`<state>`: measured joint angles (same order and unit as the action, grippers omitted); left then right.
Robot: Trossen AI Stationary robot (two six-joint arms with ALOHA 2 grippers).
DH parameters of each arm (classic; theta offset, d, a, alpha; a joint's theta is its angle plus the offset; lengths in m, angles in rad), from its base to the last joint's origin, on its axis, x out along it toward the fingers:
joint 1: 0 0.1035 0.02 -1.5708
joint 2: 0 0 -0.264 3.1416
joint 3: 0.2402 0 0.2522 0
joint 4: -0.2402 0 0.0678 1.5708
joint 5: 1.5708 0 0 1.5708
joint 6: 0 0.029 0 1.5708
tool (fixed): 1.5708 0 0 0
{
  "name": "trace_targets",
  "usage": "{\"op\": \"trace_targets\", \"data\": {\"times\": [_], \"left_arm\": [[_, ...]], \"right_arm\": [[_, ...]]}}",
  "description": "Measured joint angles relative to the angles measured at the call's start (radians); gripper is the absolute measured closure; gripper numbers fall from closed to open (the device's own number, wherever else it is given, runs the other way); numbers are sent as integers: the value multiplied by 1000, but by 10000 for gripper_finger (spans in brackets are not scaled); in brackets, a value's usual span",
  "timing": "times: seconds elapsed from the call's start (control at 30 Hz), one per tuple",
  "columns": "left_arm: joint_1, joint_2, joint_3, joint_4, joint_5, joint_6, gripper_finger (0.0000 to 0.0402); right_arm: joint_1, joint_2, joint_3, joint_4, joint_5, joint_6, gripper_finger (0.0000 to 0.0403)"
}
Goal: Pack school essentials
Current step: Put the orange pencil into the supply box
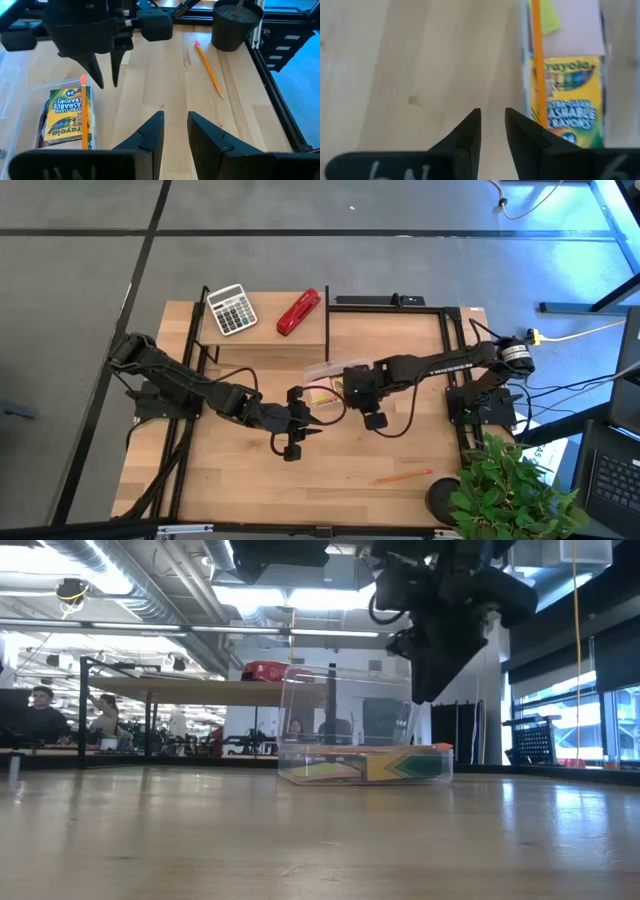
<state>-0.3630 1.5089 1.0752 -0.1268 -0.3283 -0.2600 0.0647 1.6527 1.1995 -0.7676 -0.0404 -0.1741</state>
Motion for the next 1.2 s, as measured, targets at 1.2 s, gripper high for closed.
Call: {"op": "trace_targets", "data": {"times": [1.2], "left_arm": [[1, 0, 0, 0, -3, 0, 324]], "right_arm": [[-28, 13, -137, 252, 200, -95, 312]]}}
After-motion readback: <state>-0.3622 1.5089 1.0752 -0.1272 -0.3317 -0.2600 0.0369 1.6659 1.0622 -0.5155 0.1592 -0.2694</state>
